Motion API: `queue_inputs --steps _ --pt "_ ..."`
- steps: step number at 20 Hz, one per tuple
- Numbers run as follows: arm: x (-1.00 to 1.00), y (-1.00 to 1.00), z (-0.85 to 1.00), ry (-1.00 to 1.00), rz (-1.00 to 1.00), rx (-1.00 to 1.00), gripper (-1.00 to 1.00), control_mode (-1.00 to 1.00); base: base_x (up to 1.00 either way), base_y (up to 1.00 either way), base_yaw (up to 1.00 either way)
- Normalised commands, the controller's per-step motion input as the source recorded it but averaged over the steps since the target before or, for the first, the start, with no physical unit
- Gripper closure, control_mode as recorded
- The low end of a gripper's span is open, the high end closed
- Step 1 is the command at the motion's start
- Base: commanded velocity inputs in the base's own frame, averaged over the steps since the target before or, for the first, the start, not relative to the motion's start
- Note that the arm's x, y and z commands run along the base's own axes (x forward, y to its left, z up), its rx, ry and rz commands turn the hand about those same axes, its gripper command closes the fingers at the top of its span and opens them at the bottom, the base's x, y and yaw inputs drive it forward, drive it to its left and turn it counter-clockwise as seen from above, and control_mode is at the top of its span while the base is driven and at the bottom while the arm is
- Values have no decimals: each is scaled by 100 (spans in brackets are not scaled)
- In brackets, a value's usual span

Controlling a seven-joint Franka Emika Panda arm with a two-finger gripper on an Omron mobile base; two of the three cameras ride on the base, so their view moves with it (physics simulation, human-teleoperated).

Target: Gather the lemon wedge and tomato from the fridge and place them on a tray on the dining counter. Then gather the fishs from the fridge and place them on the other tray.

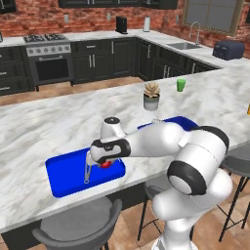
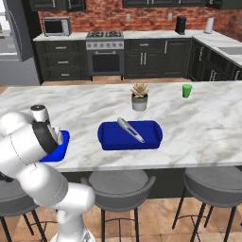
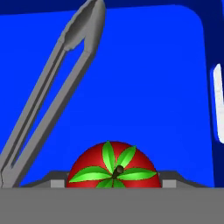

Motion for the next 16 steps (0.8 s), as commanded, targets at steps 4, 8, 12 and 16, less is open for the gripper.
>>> queue_inputs --steps 4,8,12,16 --pt "0 0 -20 1 0 0 100 -100 0 0 0" --pt "0 0 -21 1 0 0 100 -100 0 0 0" --pt "0 0 -6 0 0 0 100 -100 0 0 0" --pt "0 0 -3 0 0 0 100 -100 0 0 0"
